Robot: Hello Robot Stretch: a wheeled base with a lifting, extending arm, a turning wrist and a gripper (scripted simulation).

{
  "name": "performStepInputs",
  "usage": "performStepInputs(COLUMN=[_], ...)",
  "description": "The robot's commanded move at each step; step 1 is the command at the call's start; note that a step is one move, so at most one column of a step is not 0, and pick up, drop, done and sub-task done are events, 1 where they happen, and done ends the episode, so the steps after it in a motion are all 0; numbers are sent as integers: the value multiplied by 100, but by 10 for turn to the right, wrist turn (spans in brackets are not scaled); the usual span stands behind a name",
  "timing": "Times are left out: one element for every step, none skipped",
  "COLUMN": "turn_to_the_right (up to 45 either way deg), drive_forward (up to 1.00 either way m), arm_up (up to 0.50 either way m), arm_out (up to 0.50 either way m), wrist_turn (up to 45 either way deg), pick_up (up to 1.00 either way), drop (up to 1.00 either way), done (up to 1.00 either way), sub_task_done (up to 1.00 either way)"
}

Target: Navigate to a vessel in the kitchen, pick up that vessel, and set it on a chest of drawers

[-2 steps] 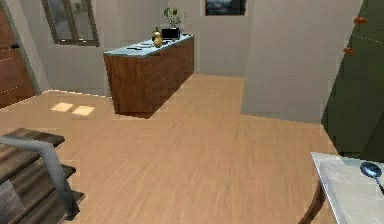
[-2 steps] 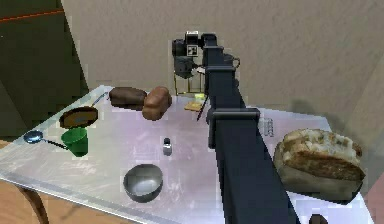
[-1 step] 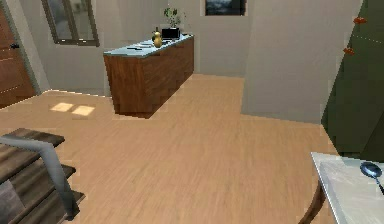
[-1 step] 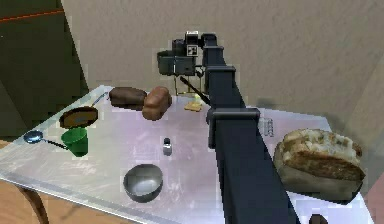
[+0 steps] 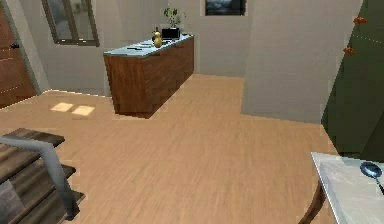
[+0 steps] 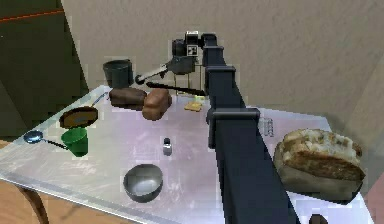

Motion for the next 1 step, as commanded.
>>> performStepInputs(turn_to_the_right=[0], drive_forward=[0], arm_up=[0], arm_out=[0], wrist_turn=[-450], pick_up=[0], drop=[0], done=[0], sub_task_done=[0])
